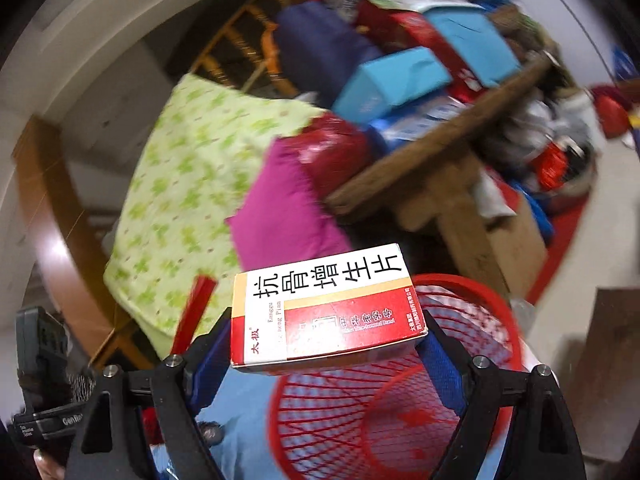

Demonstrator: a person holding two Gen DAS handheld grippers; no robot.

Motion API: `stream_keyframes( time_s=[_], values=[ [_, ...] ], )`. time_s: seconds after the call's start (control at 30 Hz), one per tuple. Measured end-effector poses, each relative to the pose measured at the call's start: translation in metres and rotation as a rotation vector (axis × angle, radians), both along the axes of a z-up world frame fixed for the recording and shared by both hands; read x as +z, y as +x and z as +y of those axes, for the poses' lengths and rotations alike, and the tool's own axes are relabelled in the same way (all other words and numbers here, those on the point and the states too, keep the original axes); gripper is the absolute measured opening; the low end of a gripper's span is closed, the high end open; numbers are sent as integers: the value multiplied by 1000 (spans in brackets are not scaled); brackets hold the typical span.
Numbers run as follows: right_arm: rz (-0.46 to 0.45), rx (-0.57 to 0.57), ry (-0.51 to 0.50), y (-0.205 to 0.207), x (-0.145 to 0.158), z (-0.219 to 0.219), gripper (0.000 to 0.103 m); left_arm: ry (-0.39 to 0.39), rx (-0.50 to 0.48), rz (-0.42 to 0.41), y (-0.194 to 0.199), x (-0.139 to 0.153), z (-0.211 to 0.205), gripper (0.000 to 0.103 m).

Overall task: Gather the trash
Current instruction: 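Carry box and ribbon to the red mesh basket and open both tools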

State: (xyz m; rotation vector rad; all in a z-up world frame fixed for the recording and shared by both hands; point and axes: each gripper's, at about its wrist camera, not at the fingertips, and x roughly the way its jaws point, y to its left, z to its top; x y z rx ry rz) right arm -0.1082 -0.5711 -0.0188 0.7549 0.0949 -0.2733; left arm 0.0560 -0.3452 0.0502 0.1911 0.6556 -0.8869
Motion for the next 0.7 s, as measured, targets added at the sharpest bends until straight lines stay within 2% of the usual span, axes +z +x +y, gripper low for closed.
stream_keyframes(
  time_s=[0.17, 0.3, 0.5, 0.7],
  values=[
    [55, 22, 107, 8, -13, -21, 89, 56, -49, -20, -3, -19, -48, 55],
    [29, 36, 161, 6, -18, -27, 97, 96, -31, -20, 1, -33, -59, 65],
    [20, 39, 122, 8, -14, -20, 98, 156, 0, -146, -13, -32, -51, 73],
    [1, 34, 82, 9, -6, -6, 98, 203, 81, -253, -16, -25, -24, 74]
  ],
)
